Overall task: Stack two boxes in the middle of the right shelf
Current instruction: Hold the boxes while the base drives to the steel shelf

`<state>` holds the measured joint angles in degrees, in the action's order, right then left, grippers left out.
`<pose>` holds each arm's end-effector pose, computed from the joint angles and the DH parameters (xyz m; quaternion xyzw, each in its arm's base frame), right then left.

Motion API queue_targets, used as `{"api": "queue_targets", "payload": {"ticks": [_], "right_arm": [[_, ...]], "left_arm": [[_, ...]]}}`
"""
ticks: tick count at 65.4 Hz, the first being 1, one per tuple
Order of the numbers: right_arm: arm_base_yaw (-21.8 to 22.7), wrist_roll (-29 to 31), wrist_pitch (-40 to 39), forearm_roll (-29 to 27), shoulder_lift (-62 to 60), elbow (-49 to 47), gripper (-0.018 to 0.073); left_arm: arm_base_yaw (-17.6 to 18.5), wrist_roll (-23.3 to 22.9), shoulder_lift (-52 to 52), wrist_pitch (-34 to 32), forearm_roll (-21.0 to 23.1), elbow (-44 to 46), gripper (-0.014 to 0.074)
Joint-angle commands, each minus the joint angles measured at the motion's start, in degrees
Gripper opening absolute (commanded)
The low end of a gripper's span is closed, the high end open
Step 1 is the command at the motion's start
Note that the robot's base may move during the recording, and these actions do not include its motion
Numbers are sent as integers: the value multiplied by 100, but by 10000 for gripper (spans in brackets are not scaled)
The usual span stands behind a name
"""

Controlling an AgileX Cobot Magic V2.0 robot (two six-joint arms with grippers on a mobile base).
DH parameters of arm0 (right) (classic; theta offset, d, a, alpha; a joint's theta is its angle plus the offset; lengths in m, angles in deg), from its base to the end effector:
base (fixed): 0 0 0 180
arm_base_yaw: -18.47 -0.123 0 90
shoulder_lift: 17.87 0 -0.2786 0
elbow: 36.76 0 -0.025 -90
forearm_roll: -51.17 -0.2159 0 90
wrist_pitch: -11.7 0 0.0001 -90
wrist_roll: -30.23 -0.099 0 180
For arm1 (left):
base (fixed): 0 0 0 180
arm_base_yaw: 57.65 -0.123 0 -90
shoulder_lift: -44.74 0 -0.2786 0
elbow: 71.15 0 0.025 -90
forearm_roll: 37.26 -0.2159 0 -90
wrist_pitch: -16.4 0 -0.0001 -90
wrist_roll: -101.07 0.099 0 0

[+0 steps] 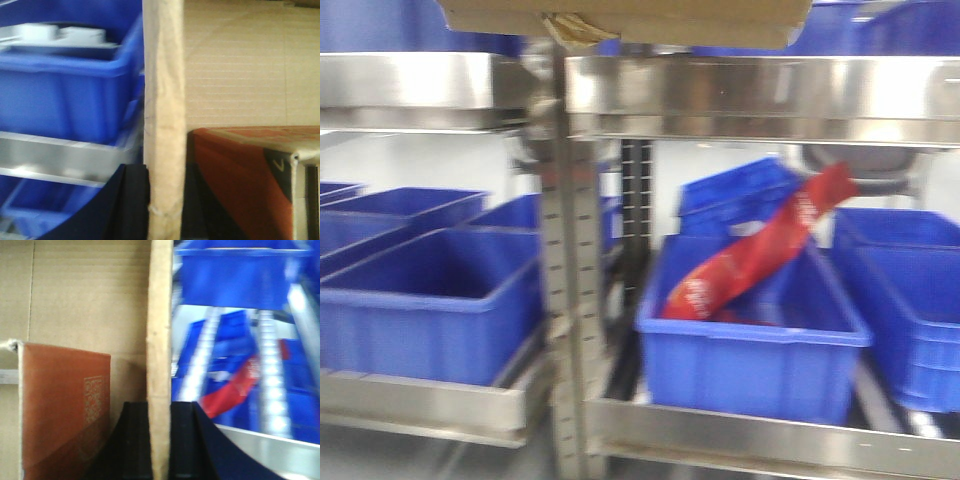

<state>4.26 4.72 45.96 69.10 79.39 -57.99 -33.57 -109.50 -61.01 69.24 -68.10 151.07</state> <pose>0.3249 0.0646 0.4440 0.0245 0.8121 0.0548 0.5804 0.3282 -0.1024 0.4757 -0.0216 0.8193 0.0019 0.5730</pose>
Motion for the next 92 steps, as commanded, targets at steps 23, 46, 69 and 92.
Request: {"api": "queue_targets", "payload": {"ticks": [23, 46, 69, 92], "right_arm": [[26, -7, -346, 134, -67, -33, -162], [26, -7, -346, 134, -67, -33, -162], [26, -7, -346, 134, -67, -33, -162], [26, -7, -346, 134, -67, -33, -162]], "left_arm": [[-15, 1, 84, -281, -64, 96, -111], [-15, 1, 84, -281, -64, 96, -111], [-15, 1, 84, -281, -64, 96, -111], [-15, 1, 84, -281, -64, 96, -111]]}}
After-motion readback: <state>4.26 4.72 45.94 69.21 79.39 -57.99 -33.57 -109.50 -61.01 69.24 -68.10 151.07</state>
